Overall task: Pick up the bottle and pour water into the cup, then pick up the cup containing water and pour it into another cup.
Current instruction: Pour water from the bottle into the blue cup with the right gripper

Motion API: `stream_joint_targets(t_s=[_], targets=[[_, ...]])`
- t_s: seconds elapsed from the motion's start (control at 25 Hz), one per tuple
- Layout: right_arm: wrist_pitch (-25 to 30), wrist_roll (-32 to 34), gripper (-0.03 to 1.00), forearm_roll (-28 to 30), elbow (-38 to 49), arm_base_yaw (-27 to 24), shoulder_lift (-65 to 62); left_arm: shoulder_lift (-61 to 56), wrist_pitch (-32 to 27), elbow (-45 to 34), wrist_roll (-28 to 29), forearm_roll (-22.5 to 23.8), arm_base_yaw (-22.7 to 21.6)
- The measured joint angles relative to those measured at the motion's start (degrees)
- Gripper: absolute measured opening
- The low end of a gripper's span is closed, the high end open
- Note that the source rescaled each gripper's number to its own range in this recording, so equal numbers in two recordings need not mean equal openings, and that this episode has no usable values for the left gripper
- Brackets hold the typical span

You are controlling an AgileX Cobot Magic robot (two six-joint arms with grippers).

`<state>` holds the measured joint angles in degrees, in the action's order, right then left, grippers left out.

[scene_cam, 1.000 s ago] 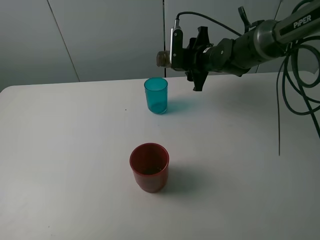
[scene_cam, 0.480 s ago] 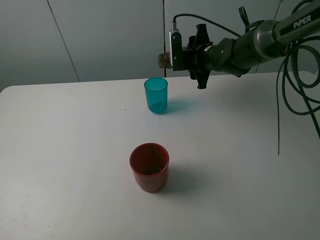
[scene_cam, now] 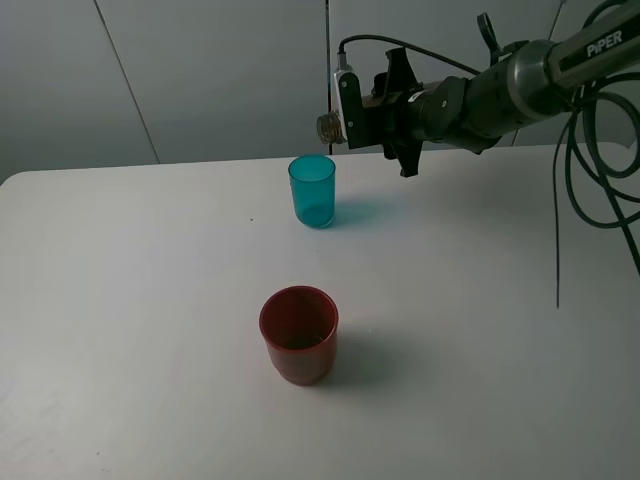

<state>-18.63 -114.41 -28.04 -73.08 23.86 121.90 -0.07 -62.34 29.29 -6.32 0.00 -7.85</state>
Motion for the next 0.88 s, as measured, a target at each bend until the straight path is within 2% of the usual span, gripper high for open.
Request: stream_joint_targets(t_s=[0.88], targets=[[-3.22, -0.83, 0.00, 4.77, 0.00, 0.00, 0.00, 0.00, 0.00, 0.00, 0.00, 0.00, 0.00]])
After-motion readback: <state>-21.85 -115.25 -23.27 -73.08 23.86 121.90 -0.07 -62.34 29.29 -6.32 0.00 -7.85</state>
